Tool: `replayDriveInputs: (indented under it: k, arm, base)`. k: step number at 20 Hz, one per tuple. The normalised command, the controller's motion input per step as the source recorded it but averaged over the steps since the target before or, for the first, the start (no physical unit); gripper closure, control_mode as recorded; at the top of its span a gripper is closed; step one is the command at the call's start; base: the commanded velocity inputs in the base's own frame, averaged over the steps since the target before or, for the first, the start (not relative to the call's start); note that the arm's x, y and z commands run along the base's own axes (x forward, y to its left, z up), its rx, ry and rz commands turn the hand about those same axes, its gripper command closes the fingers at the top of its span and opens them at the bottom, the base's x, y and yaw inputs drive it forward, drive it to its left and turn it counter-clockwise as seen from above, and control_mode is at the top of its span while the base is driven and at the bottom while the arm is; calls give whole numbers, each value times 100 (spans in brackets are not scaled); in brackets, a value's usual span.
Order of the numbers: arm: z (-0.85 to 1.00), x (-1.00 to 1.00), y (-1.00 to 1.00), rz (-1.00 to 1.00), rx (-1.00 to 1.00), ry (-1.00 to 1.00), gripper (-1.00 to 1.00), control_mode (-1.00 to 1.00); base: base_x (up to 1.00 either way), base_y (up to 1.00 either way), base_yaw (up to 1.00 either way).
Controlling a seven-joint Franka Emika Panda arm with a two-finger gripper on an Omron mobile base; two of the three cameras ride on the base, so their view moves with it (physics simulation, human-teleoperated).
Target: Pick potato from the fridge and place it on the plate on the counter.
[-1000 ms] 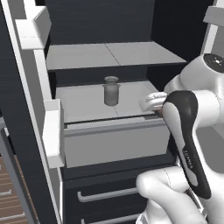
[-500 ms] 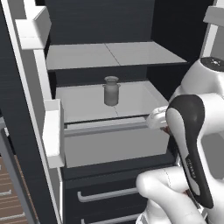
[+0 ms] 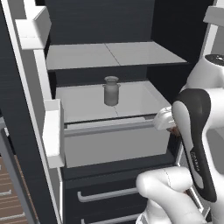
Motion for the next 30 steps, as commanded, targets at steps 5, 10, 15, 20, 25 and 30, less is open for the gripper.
replayDriveInputs:
  k: [5,10,15,20,25,30]
  arm:
    - [-20,-12,-3,1,0,0,100,-100]
    - [-13,-6,0,0,0,0,100,-100]
    - [-2,-9,0,0,0,0,100,100]
    - [0,0,0,0,0,0,100,100]
    - [0,0,0,0,0,0,100,100]
    - [0,0,0,0,0,0,100,100]
  base:
    - [0,0,0]
    - [0,0,0]
    - [-19,0,0]
    - [-94,0,1]
    - [-100,0,9]
    - [-90,0,37]
